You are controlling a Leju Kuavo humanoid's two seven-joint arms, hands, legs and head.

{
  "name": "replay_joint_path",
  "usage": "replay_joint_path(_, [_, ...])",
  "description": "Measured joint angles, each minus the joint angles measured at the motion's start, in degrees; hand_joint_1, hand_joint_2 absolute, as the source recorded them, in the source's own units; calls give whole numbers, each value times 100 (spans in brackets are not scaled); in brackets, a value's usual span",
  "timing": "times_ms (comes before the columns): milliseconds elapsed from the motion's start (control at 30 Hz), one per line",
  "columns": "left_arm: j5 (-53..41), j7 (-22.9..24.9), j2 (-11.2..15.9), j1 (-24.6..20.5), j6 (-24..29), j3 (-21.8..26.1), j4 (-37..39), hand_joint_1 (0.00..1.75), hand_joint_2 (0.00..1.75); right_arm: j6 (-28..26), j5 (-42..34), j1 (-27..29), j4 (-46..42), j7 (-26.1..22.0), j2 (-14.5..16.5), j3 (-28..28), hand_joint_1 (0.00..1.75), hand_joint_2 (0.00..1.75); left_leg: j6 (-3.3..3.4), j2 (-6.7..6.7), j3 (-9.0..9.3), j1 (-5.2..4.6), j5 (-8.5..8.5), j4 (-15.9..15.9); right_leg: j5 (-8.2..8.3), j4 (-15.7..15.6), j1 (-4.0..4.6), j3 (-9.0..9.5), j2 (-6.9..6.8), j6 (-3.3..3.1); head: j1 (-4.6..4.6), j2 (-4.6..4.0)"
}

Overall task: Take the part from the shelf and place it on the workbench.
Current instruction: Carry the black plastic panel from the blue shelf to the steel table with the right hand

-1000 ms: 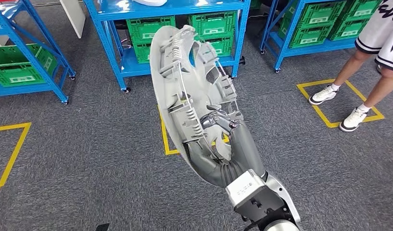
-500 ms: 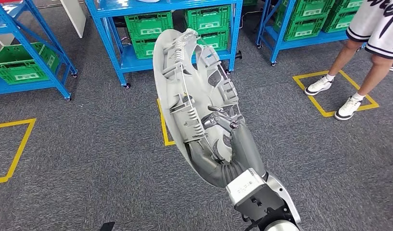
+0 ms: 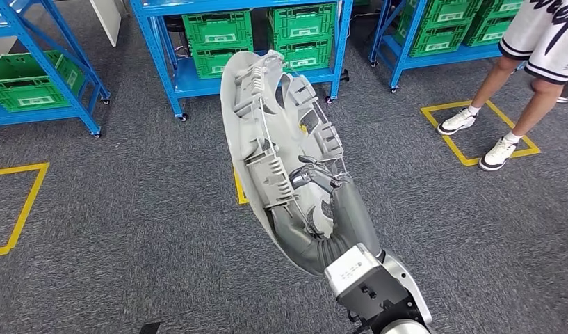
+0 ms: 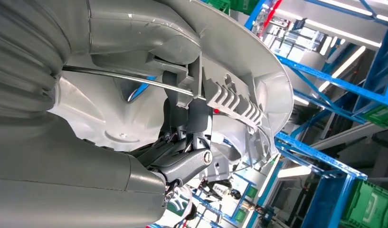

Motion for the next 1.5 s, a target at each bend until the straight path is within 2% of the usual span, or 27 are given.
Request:
replay_joint_path(200, [0, -2, -6, -1, -1, 1, 0, 0, 175, 0, 1, 1, 0, 1, 0, 1, 175, 175, 71, 7, -34, -29, 27, 12, 63, -62, -29, -1, 7, 158, 1, 0])
replay_joint_path(300, [-2, -7, -4, -1, -2, 1, 0, 0, 175, 0, 1, 1, 0, 2, 0, 1, 175, 175, 86, 7, -45, -34, 37, 15, 78, -68, -37, -8, 6, 199, 0, 0])
replay_joint_path(1300, [-13, -23, -3, -1, -62, 1, 0, 0, 175, 17, 121, 1, -2, -58, -9, 5, 175, 175, 70, 6, -61, -28, 59, 13, 84, -45, -29, -42, 6, 209, 0, 0])
replay_joint_path(1367, [-13, -20, 3, -2, -62, 1, 0, 0, 175, 21, 126, 1, -3, -61, -8, 7, 175, 175, 108, 3, -76, -47, 55, 8, 107, -82, -51, -25, -5, 245, -2, 0])
replay_joint_path(1433, [-13, -10, 2, -6, -64, 1, 0, 0, 175, 31, 136, 0, -5, -66, -8, 9, 175, 175, 177, -10, -20, -21, 114, -107, 84, -73, -61, -12, -21, 291, 1, 0])
replay_joint_path(1500, [-13, -1, -5, -12, -69, 1, -1, 0, 175, 42, 140, -1, -5, -73, -13, 13, 175, 175, 220, -35, 45, 23, 197, -232, -182, 313, -47, -173, -7, 303, 19, 0])
